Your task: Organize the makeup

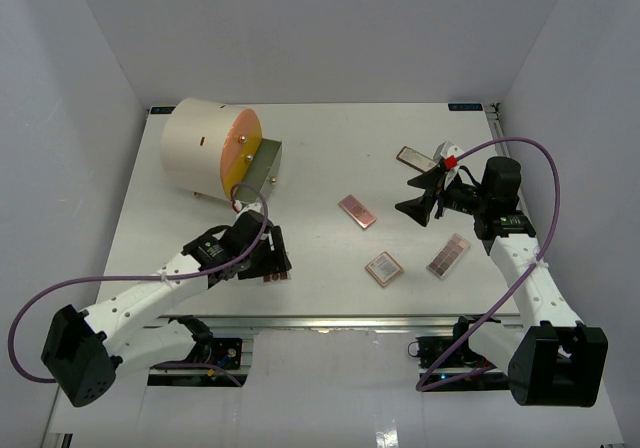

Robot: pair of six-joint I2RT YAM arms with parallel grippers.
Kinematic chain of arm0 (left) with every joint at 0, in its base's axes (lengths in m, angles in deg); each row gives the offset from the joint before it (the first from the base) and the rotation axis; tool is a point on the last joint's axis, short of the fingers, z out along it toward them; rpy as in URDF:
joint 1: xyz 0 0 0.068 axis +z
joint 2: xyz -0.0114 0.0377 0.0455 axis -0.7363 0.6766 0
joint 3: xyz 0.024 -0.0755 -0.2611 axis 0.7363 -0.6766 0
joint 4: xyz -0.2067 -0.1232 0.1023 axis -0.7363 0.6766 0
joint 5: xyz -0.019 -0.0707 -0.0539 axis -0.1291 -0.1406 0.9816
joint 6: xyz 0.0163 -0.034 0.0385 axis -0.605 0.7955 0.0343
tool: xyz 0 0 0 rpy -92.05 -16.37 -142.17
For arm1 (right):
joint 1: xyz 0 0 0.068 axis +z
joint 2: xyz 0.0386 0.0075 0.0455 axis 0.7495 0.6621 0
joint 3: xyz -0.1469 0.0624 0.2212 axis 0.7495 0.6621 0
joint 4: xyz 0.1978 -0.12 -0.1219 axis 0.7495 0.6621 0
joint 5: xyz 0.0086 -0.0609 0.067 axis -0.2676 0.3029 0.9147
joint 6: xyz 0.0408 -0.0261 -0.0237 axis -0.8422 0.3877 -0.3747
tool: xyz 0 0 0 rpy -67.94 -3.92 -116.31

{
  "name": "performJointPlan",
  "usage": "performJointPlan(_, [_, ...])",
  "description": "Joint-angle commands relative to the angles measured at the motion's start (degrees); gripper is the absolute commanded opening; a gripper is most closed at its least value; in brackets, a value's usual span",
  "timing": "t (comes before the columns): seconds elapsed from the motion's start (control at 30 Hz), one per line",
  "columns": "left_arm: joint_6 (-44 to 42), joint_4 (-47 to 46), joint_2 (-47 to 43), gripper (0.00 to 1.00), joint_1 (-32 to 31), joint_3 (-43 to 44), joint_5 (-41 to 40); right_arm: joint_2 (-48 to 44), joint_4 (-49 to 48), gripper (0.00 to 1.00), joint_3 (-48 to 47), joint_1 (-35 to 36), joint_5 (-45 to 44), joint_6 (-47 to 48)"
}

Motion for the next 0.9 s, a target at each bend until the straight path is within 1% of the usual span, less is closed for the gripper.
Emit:
performJointPlan(0.0, [-17.03,-1.58,6.34,0.0,-1.16,14.62,-5.11,-0.69,-0.66,0.78,-1.27,-0.27,1.02,0.38])
performJointPlan(0.2, [-33.5,2.19,20.07,0.0,-2.23,29.76,-20.86,-0.5,-0.66,0.78,-1.21,-0.33,0.65,0.47])
performJointPlan(0.27, [-38.26,2.61,25.8,0.0,-2.27,34.56,-27.31,-0.48,-0.66,0.78,-1.18,-0.35,0.67,0.47])
performJointPlan(0.3, [-42.09,2.08,27.85,0.0,-2.26,35.68,-30.27,-0.44,-0.66,0.78,-1.18,-0.35,0.72,0.47])
performJointPlan(0.37, [-52.49,-0.32,32.06,0.0,-2.0,37.19,-36.95,-0.31,-0.66,0.78,-1.18,-0.35,0.72,0.47])
performJointPlan(0.4, [-57.48,-2.1,33.26,0.0,-1.77,37.25,-38.8,-0.3,-0.66,0.79,-1.18,-0.35,0.72,0.48])
performJointPlan(0.43, [-59.94,-3.14,35.17,0.01,-1.06,37.59,-40.96,-0.3,-0.66,0.79,-1.18,-0.35,0.72,0.55])
performJointPlan(0.6, [-68.85,-8.24,38.06,0.01,3.88,40.96,-35.79,-0.2,-0.66,0.79,-1.1,-0.35,0.81,0.56])
performJointPlan(0.73, [-71.08,-9.86,40.34,0.03,5.73,43.75,-35.57,0.12,-0.66,0.78,-1.1,-0.35,0.89,0.72])
performJointPlan(0.87, [-72.68,-11.6,41.5,0.04,6.39,44.06,-36.01,0.36,-0.57,0.79,-1.1,-0.35,1.02,0.87])
